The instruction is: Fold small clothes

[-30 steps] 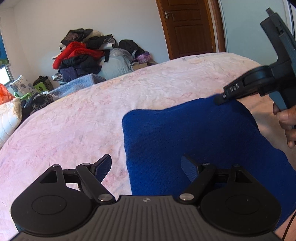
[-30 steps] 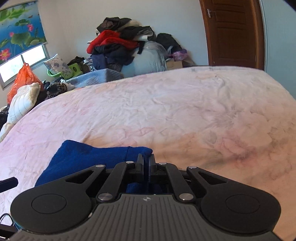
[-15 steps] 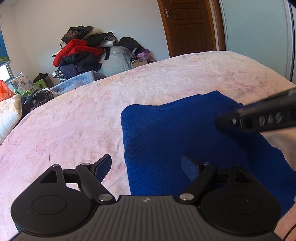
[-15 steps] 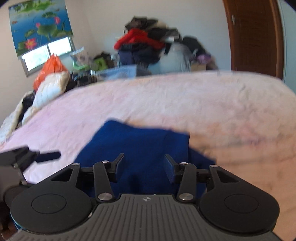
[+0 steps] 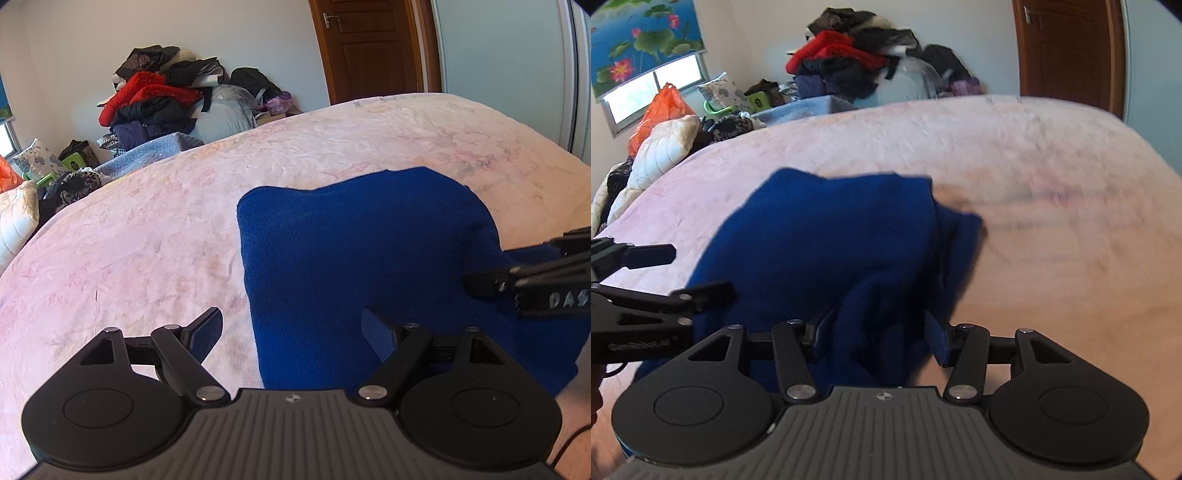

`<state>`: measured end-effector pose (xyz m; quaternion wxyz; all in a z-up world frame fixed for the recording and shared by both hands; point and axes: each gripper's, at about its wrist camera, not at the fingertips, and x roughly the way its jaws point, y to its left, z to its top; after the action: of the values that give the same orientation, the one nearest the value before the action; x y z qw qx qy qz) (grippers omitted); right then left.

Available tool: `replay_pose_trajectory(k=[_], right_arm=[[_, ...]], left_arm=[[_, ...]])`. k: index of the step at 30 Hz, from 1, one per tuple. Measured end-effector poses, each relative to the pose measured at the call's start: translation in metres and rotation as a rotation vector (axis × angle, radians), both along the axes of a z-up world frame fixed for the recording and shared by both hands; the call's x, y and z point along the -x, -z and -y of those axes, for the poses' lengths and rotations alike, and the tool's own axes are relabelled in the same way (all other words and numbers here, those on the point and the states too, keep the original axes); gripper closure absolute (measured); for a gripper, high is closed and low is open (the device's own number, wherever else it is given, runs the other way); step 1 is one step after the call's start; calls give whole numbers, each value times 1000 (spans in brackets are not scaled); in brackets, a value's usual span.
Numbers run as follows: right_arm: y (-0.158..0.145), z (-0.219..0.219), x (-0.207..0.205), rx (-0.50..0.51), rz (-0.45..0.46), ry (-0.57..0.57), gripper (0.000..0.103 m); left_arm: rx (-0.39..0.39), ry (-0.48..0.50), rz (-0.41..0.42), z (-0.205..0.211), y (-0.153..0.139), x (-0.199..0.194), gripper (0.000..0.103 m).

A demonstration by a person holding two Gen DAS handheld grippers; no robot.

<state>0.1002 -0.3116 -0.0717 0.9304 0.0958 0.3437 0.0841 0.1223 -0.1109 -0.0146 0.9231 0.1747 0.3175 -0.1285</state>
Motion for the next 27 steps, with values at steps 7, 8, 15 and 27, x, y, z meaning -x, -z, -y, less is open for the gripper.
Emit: replay_pose_trajectory(k=[7, 8, 15, 27], right_arm=[[4, 29, 33, -142, -5, 32, 27], [9, 35, 35, -183, -28, 17, 27], [19, 34, 40, -412, -90, -190, 30], [36, 21, 31, -552, -104, -90, 81]], left_arm=[[87, 71, -14, -43, 8, 23, 10], [117, 74, -31, -53, 11, 23, 9], [499, 52, -264, -108, 30, 5, 9], [607, 139, -365, -111, 28, 1, 93]])
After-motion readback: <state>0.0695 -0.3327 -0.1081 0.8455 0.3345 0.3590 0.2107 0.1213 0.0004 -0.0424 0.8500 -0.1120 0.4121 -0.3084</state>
